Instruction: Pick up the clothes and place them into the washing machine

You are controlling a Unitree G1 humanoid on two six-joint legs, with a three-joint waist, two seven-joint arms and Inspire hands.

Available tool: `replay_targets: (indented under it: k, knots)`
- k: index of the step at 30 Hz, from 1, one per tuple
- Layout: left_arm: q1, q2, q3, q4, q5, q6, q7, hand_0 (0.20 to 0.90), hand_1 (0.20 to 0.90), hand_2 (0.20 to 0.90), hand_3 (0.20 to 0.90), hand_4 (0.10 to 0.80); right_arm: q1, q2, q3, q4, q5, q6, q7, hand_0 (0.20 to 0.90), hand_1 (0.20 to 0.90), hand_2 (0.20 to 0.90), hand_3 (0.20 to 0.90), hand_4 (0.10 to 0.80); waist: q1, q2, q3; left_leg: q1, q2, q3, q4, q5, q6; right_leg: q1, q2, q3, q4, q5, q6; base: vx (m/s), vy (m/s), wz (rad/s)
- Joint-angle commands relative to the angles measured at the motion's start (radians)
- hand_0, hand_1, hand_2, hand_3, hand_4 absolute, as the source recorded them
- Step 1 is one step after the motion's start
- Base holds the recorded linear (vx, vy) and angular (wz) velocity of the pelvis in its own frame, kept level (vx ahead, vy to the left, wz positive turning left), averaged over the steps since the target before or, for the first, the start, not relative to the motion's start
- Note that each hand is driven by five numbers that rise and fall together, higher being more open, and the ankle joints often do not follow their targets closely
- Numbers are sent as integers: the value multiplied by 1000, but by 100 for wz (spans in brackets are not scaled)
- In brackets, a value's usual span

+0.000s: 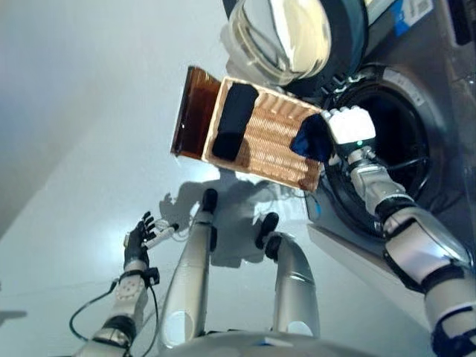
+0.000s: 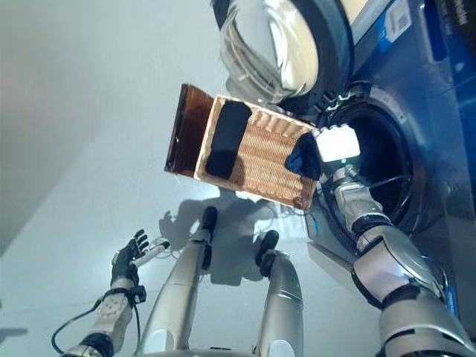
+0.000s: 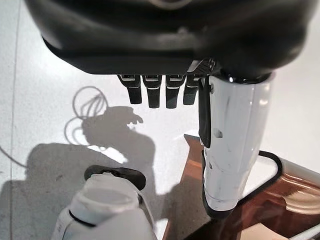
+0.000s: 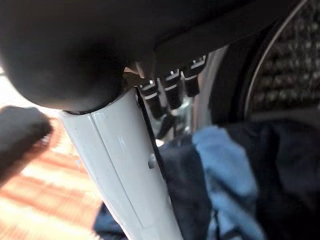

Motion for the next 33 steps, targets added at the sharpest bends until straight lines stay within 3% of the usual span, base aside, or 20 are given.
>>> replay_targets:
  k: [1, 12, 33]
  knots:
    - [48, 41, 30, 4, -40, -31, 48, 900, 900, 900, 900, 800, -78, -74, 25, 44, 16, 67, -79, 900, 900, 900, 900, 800, 19, 7, -68, -65, 20, -7, 113, -102, -73, -36, 47, 26, -28, 22, -2, -14, 3, 11]
    - [59, 51, 50, -72, -28, -38, 85, 900, 900, 900, 900, 800, -132, -49, 55, 163, 48, 89, -92, 900, 900, 900, 900, 800, 35, 34, -58, -162, 8, -24, 258, -155, -66, -138, 31, 36, 141, -52, -28, -20, 4, 8]
    - [112, 72, 89, -90, -41, -27, 82, 900, 900, 900, 900, 800, -142, -62, 88, 178, 43, 104, -43, 900, 900, 900, 900, 800, 16, 60, -45, -244, -3, -39, 291, -145, -73, -231, 43, 43, 214, -82, -39, -5, -6, 2]
